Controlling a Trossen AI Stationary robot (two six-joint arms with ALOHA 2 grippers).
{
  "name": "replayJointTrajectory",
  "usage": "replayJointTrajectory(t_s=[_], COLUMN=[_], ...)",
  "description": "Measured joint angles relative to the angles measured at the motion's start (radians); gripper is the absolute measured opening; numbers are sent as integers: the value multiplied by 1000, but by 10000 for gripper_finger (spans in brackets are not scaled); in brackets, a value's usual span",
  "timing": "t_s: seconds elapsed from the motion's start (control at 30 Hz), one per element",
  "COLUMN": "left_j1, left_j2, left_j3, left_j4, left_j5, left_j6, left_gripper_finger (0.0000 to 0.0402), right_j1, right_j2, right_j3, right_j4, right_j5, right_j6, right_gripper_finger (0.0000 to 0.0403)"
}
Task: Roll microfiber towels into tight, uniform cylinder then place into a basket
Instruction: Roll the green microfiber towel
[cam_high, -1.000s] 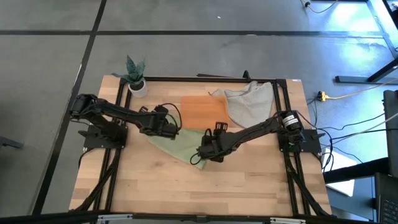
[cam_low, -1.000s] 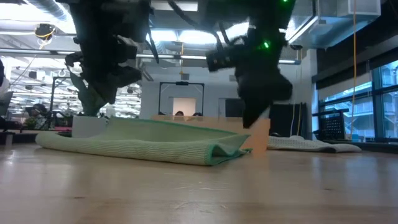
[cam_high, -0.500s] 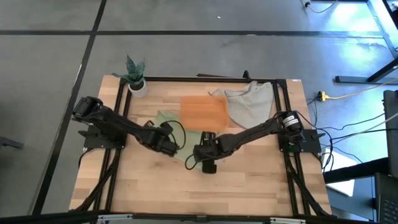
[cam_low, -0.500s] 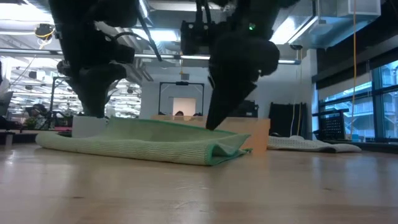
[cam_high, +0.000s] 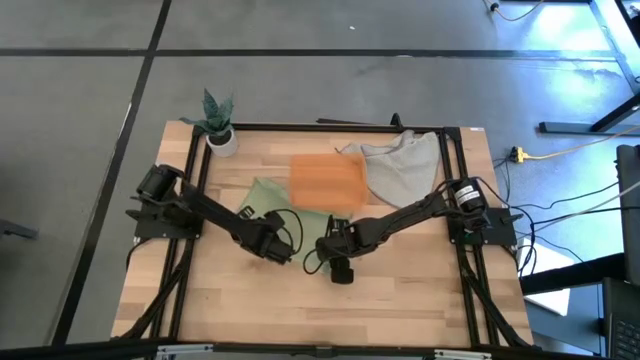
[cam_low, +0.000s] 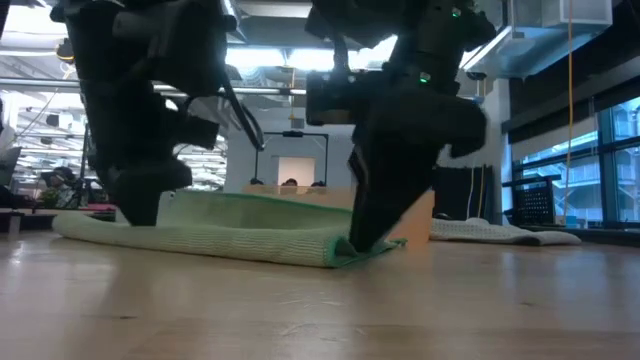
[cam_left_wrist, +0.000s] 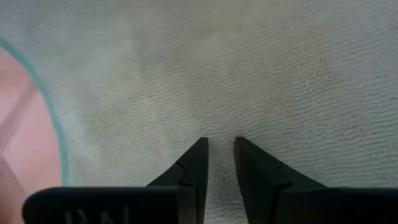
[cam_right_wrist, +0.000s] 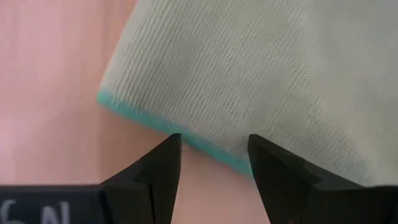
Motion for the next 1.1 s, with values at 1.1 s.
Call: replayJointTrajectory(t_s=[1.1], left_j1=[-134], left_j2=[-157], left_j3=[-2], left_j4=[-188], left_j5=[113], left_j6=[301], left_gripper_finger=[70], right_j1=[27], right_j2=[0], right_j3=[65], right_j4=[89], right_j5=[144], right_j6=[-106], right_gripper_finger=[189])
